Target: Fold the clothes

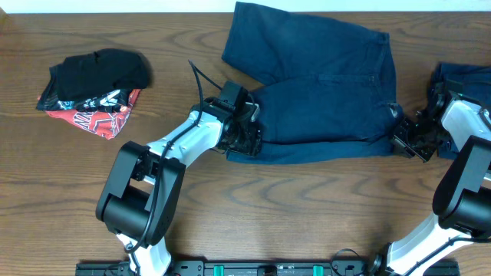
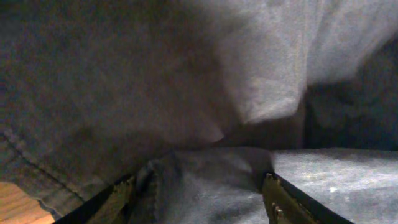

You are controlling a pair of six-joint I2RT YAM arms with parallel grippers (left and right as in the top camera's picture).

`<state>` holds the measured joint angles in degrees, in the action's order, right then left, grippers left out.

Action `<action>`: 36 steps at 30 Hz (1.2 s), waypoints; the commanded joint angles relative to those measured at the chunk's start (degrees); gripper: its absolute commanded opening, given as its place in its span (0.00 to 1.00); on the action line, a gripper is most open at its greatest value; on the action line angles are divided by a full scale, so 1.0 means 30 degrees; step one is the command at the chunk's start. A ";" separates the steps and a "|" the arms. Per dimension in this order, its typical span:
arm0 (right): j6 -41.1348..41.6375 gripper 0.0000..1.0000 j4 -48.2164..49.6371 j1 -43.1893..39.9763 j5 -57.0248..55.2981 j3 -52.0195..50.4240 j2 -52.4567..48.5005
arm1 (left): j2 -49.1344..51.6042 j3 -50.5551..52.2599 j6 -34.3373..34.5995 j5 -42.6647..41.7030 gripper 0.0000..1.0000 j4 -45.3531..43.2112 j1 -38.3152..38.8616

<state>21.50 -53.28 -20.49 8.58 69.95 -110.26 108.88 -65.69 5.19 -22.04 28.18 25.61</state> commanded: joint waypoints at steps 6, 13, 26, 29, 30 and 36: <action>0.0109 0.01 -0.0109 0.0138 0.0080 -0.0153 -0.0036 | 0.0102 0.0189 -0.0146 0.0233 0.06 0.0087 -0.0066; 0.0095 0.01 -0.0539 -0.0007 0.0073 -0.0124 0.0044 | -0.1406 -0.0073 -0.0146 0.0233 0.06 0.1246 -0.0401; -0.0124 0.01 -0.3045 -0.1013 -0.0182 -0.0095 0.5603 | -0.8714 -0.0073 -0.0153 0.0226 0.06 0.6798 -0.1406; -0.0277 0.01 -0.4036 -0.1173 -0.0517 -0.0095 0.7635 | -1.0491 -0.0073 -0.0153 0.0233 0.06 0.7672 -0.1406; -0.0277 0.01 -0.4422 -0.1188 -0.0794 -0.0095 0.8306 | -1.1176 -0.0073 -0.0153 0.0233 0.06 0.7941 -0.1406; -0.0321 0.01 -0.6346 -0.1188 -0.1923 -0.0095 1.2335 | -1.5620 -0.0073 -0.0146 0.0342 0.06 0.8364 -0.1406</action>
<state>21.17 -72.07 -22.02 7.97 69.36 -77.58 67.53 -65.52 4.86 -22.57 52.93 21.91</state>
